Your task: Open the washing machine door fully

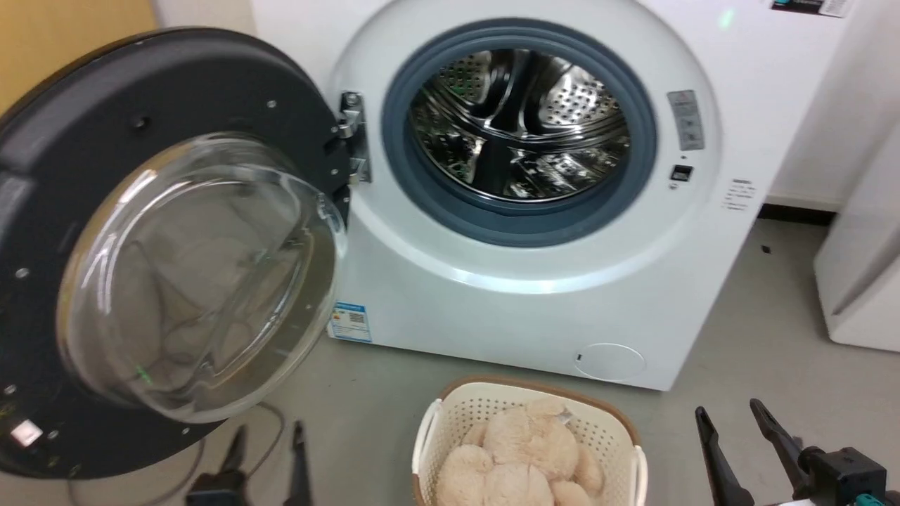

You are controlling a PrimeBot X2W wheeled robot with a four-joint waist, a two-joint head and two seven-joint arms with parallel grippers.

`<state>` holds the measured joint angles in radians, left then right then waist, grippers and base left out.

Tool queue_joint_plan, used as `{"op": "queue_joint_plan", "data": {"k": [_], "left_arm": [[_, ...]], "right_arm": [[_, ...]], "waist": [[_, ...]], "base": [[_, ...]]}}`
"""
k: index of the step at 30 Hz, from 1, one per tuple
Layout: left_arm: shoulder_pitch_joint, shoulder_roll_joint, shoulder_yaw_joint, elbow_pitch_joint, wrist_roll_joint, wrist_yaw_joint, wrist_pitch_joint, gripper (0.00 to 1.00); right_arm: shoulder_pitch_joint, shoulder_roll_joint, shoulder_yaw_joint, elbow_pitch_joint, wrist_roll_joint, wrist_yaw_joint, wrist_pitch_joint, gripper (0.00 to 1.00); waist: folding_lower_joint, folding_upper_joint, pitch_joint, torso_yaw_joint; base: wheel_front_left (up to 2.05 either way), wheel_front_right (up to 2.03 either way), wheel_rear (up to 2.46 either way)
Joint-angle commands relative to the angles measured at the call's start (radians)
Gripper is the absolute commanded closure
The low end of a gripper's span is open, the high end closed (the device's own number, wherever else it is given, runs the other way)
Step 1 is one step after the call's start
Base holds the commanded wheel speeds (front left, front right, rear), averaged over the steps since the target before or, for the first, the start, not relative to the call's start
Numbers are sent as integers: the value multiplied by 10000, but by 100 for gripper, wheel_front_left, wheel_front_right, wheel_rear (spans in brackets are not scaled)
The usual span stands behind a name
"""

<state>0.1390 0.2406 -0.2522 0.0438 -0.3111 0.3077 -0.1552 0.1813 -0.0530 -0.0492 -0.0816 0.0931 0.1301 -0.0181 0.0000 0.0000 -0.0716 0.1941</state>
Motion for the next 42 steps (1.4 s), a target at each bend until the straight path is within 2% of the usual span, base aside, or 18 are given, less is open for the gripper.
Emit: {"op": "queue_joint_plan", "data": {"k": [1, 7, 14, 24, 32, 33, 42], "left_arm": [[-235, -27, -127, -82, 122, -13, 36, 0], [-911, -168, -799, 60, 556, -200, 172, 0], [-1088, -160, -894, 404, 616, -152, 239, 0], [-785, -60, -745, 496, 486, 84, 281, 0], [-764, -39, -786, 506, 343, 7, 269, 0], [-814, -75, -814, 502, 355, 55, 287, 100], [-844, -171, -667, 453, 496, -102, 352, 100]], "right_arm": [[62, 28, -25, -91, -79, 6, 51, 0], [1, 28, -32, -368, -457, 6, 295, 0], [25, 28, 27, -471, -419, 6, 424, 0], [-35, 28, 137, -344, -94, 6, 315, 0], [-73, 28, 157, -252, -53, 6, 262, 0], [-24, -2, 150, -262, -112, 0, 328, 100], [-115, -2, 166, -207, -154, 0, 326, 100]], "waist": [[0, 0, 41, -249], [0, 0, 159, -963], [0, 0, 124, -1638], [0, 0, 150, -1793], [0, 0, 135, -1745], [0, 0, 135, -1747], [0, 0, 166, -1756]], "base": [[0, 0, 0], [0, 0, 0], [0, 0, 0], [0, 0, 0], [0, 0, 0], [0, 0, 0], [0, 0, 0]]}}
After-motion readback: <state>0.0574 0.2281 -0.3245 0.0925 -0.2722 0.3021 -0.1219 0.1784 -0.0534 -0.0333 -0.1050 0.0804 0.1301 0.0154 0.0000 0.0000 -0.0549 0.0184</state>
